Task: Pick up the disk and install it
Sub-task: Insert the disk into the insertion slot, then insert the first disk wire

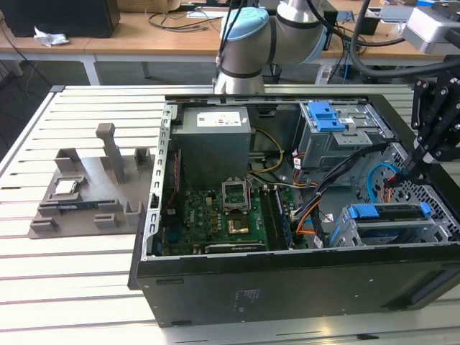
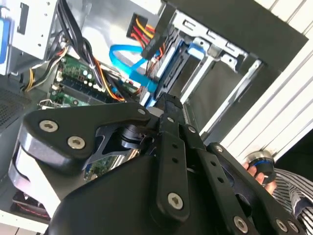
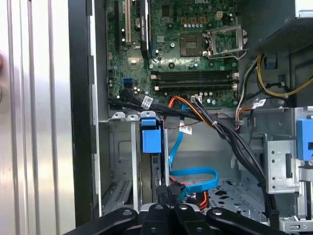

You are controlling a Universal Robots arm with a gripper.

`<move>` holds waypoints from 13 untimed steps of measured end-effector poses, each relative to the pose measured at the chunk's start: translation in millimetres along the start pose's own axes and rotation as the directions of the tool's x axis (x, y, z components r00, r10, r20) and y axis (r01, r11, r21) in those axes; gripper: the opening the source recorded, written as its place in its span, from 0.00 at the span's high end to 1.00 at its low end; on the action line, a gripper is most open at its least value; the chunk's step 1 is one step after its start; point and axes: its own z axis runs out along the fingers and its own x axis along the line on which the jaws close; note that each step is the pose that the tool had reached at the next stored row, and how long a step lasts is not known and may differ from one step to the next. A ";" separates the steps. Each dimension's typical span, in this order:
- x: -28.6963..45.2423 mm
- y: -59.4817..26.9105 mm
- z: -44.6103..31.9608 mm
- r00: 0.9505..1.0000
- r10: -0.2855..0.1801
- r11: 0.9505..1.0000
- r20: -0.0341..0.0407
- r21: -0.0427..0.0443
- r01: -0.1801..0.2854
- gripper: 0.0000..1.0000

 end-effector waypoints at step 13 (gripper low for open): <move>-2.5 -7.5 2.8 1.000 0.000 1.000 -0.005 0.000 0.000 0.89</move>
